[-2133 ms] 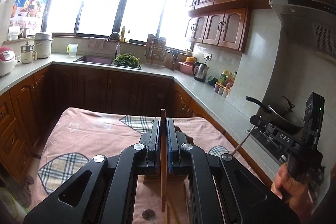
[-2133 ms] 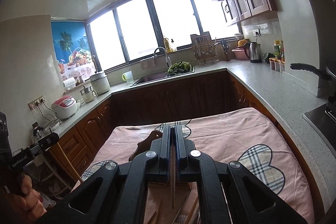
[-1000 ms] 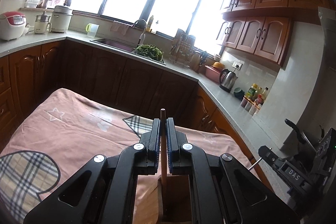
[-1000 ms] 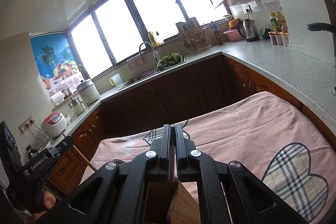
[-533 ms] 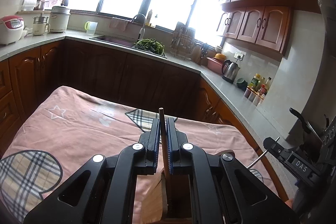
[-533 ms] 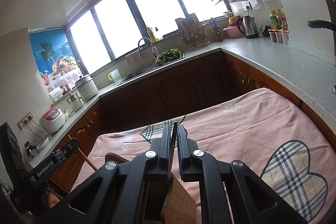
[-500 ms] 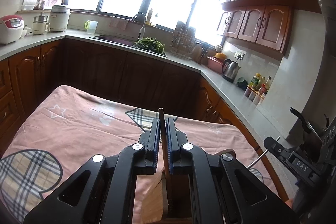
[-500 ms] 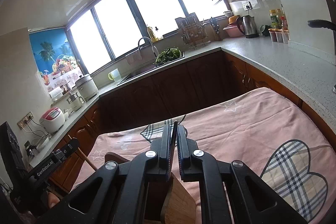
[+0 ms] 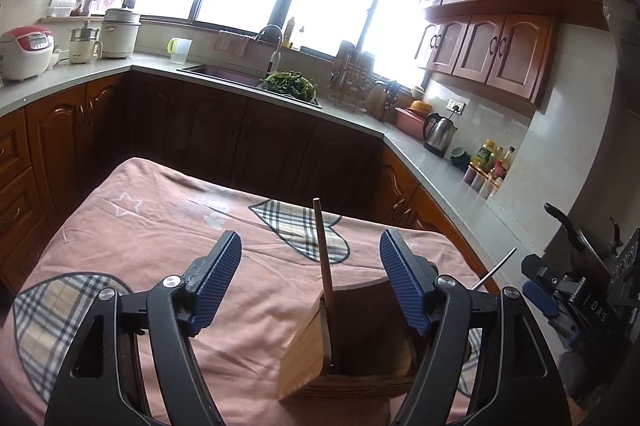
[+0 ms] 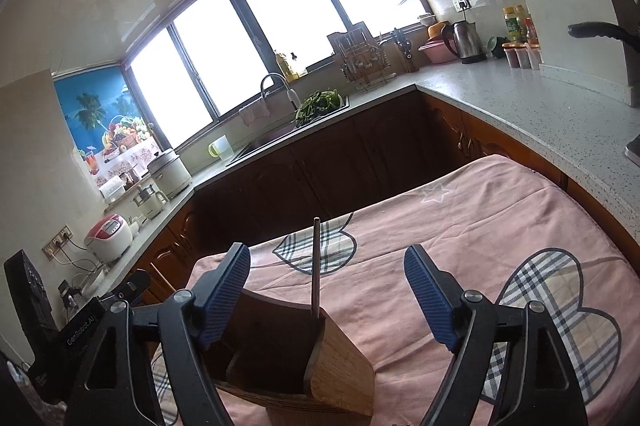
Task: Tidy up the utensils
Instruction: 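Lower the chopsticks into the holder and open both tools, then move both open tools back down to the loose utensils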
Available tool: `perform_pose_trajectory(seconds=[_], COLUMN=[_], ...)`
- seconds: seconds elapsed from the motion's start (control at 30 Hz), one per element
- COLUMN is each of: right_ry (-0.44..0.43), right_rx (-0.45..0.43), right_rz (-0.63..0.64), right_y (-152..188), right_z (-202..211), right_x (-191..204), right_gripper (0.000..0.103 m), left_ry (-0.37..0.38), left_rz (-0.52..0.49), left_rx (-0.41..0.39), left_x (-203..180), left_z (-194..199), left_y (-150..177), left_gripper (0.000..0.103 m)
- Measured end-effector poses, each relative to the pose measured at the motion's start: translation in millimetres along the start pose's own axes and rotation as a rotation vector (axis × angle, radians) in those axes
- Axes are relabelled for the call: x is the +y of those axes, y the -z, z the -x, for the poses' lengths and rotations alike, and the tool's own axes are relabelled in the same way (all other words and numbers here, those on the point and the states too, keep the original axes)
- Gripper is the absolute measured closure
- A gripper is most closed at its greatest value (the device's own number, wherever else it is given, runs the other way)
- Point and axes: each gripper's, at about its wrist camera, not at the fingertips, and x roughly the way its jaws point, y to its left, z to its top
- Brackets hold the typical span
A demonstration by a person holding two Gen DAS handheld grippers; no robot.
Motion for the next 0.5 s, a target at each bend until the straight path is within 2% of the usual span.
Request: perform_pose_trajectory(seconds=[0.2, 0.5], right_ry=[0.01, 0.016], right_rx=[-0.004, 0.041], right_rz=[-0.033, -0.054], right_y=[11.6, 42.3], right_z=[32.3, 70.2], right_x=[-7.9, -13.5], right_gripper=[0.005, 0.002], left_ry=[-0.013, -0.021], left_rz=[-0.002, 0.02], left_rx=[0.045, 0.115], left_x=[10.6, 29.6], left_z=[27.5, 62.9], left_y=[18.7, 57.5], left_gripper=[0.008, 0.005])
